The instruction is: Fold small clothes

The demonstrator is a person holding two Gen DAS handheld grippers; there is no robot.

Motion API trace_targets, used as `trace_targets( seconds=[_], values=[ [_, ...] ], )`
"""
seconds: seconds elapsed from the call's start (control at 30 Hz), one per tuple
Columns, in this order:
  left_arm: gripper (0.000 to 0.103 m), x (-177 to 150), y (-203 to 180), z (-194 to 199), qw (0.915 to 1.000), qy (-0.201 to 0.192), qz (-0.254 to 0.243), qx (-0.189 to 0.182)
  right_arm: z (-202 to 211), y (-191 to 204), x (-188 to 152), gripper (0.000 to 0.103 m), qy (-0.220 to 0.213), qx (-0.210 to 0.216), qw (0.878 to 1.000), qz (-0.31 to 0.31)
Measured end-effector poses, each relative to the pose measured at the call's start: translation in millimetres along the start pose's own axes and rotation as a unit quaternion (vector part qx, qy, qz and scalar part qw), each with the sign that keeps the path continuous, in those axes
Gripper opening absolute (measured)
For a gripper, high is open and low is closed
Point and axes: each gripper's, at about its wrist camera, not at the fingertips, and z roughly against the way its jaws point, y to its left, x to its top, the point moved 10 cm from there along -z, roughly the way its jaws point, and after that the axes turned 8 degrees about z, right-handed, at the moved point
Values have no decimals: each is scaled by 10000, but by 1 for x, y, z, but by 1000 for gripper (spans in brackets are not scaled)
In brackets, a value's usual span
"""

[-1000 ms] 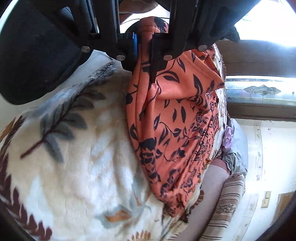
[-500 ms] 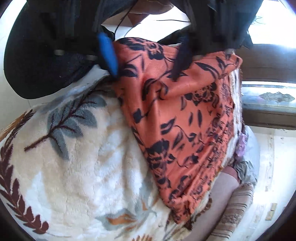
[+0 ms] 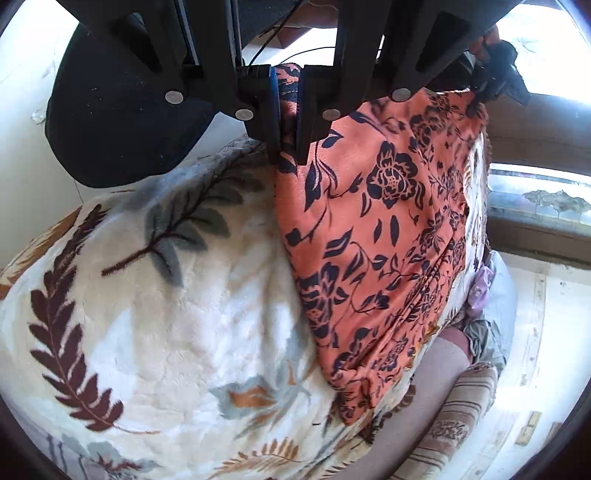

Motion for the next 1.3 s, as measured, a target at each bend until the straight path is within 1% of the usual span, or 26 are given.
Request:
trace_targets(
  seconds=[0.1,0.13,0.17,0.2,0.27,0.3,0.33,0.37,0.4,0.43,0.47,0.5,0.57,0.63,0.7,0.73,0.77,0.83,0.87,0.93,1.0,1.03,1.1,1.2,1.23,1.3],
  values=[
    [9,-1,2,-6,10000,10,-34,45,5,3,4,7,-59,11,9999,97],
    [10,-3,3,-9,9999,56,-50,85,5,1,5,11,-48,-140,9997,187],
    [10,-4,4,-12,9999,93,-79,112,2,2,7,11,-11,-289,9993,246],
    [10,-4,6,-15,9998,113,-92,154,-2,2,7,14,56,-381,9989,280],
    [15,-5,11,-20,9996,174,-11,244,-10,1,5,58,157,-488,9981,331],
    [25,-5,13,-22,9994,206,31,281,-14,2,4,88,160,-567,9976,366],
    [29,-5,12,-24,9994,204,40,275,-17,3,3,90,136,-611,9970,451],
    [30,-4,11,-25,9995,169,12,282,-22,5,2,88,175,-625,9963,556],
    [30,-4,11,-27,9993,167,-46,318,-27,6,0,71,226,-645,9958,613],
    [29,-5,9,-28,9991,205,-135,332,-34,6,-3,27,371,-648,9953,613],
    [20,-5,7,-28,9989,210,-247,339,-39,4,-5,14,476,-612,9954,561],
    [9,-4,2,-26,9987,181,-375,291,-39,3,-5,12,485,-585,9956,543],
    [9,1,-10,-11,9985,-45,-543,84,-32,9,-3,8,424,-497,9959,626],
    [9,8,-26,12,9968,-325,-698,-204,-15,21,5,8,209,-240,9978,584],
    [9,13,-32,23,9950,-499,-815,-274,2,31,15,8,-25,-60,9981,616],
    [9,14,-29,19,9956,-435,-802,-207,5,33,18,8,-77,-30,9981,606],
    [9,12,-21,6,9969,-210,-754,-63,2,31,19,8,-42,-31,9982,591],
    [9,3,2,-25,9968,357,-566,426,-18,18,14,8,218,-103,9988,427],
    [9,-1,10,-35,9958,559,-483,543,-27,12,10,8,355,-58,9989,301],
    [9,6,1,-29,9965,459,-548,431,-31,15,12,8,396,76,9989,221],
    [9,26,-27,-11,9968,159,-766,173,-23,30,29,8,265,257,9989,277],
    [9,39,-45,-2,9964,38,-851,-37,-17,42,44,8,140,409,9986,302],
    [9,73,-87,15,9930,-260,-1066,-432,2,70,90,8,-258,608,9965,517],
    [10,139,-149,29,9841,-736,-1269,-997,37,111,190,7,-1171,943,9860,724],
    [12,164,-162,26,9827,-886,-1210,-1090,43,118,218,7,-1431,957,9825,707],
    [17,214,-175,2,9833,-1167,-988,-986,39,122,278,8,-1848,923,9769,548]
  ],
)
